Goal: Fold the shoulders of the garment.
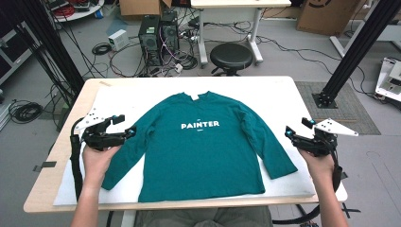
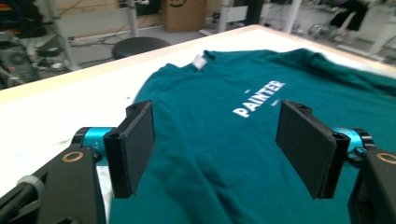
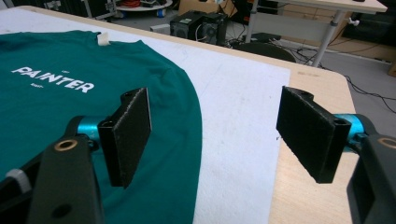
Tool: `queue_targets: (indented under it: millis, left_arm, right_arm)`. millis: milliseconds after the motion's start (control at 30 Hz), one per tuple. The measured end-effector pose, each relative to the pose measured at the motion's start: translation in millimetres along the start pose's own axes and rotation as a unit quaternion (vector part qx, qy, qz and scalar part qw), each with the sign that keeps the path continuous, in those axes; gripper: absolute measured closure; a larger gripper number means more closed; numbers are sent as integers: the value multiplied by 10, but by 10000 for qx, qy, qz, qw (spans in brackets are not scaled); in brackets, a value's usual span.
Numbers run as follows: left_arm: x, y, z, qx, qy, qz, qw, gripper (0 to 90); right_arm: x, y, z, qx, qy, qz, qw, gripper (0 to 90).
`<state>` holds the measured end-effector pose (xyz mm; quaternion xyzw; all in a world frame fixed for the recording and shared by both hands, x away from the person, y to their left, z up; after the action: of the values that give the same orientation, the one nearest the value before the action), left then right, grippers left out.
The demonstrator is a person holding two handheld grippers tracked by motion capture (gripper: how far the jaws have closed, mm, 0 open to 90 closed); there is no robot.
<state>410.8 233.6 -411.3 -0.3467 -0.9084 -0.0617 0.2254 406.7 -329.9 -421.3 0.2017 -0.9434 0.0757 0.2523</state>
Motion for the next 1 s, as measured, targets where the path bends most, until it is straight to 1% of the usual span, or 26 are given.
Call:
queue_targets:
  millis: [67,100,133,200,233,267,300,367,400,433,467,500,533,567,600,633,667,733,767,800,833,867,900,933,1000]
  left_arm:
    - [16,-5,7,-177,45,-146,9997,283]
    - [26,-8,13,-226,76,-238,9994,283]
    - [41,-14,10,-274,69,-283,9992,283]
    - [64,-30,5,-247,14,-285,9993,282]
    - [72,-47,9,-213,10,-241,9995,282]
    - [77,-62,19,-192,30,-222,9996,283]
    - [83,-80,37,-165,79,-223,9996,283]
    - [107,-115,84,-212,158,-225,9994,282]
    - [152,-151,131,-246,139,-232,9993,282]
    - [187,-174,154,-206,84,-204,9995,282]
    - [187,-174,154,-206,84,-204,9995,283]
    - [231,-184,174,-167,49,-216,9996,283]
    - [325,-201,206,-34,-28,-205,9998,283]
    - [325,-201,206,-34,-28,-205,9998,283]
    - [374,-211,220,-13,-82,-186,9998,283]
    - [419,-223,241,18,-114,-196,9997,283]
    - [471,-223,277,16,-115,-283,9995,283]
    - [531,-220,351,14,-27,-368,9993,284]
    - [590,-161,464,83,153,-657,9977,290]
    - [590,-161,464,83,153,-657,9977,304]
    - [631,-98,572,317,243,-729,9965,309]
    - [631,-98,572,317,243,-729,9965,309]
    - [661,-35,659,511,281,-729,9956,309]
    - [661,-35,659,511,281,-729,9956,309]
    - [715,4,776,591,340,-751,9948,309]
  right_arm:
    - [-11,-2,6,-24,27,2,10000,268]
    - [-14,-1,7,-51,38,1,10000,268]
    - [-27,-17,-7,-24,-2,27,10000,268]
    - [-32,-13,-5,-52,21,26,10000,268]
    - [-32,-13,-5,-52,21,26,10000,268]
    - [-34,-11,-2,-63,37,27,10000,268]
    - [-37,-25,-7,-20,15,54,10000,268]
    - [-34,-29,-9,-14,-1,57,10000,268]
    - [-25,-24,-4,-74,7,57,10000,268]
    - [-23,-36,-9,-31,-15,75,10000,268]
    - [-21,-41,-8,-44,-22,74,10000,268]
    - [-16,-48,-11,-40,-40,82,10000,268]
    - [-14,-55,-11,-26,-56,91,9999,268]
    - [-11,-57,-8,-37,-44,83,9999,268]
    - [-12,-60,-6,-47,-39,84,9999,269]
    - [-12,-60,-6,-47,-39,84,9999,269]
    - [-11,-65,-5,-59,-44,91,9999,268]
    - [-5,-74,-4,-22,-57,99,9999,268]
    - [-1,-70,1,-61,-44,110,9999,269]
    - [-1,-70,1,-61,-44,110,9999,269]
    - [1,-74,3,-62,-33,128,9999,269]
    - [1,-74,3,-62,-33,128,9999,269]
    - [4,-69,1,-88,-38,128,9999,271]
    - [4,-69,1,-88,-38,128,9999,271]
    - [16,-70,-16,-16,-78,139,9999,271]
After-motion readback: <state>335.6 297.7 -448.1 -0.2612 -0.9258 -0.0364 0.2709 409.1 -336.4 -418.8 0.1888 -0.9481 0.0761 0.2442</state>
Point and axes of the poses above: each handheld gripper's, and its own axes: x roughly backward along the jaws, z roughly out of its underside, y roughly to its left, the point moved 9 cm from there along -x, roughly forward along the jaws, and after that the axes turned 9 degrees about y, right-handed, at the moved point
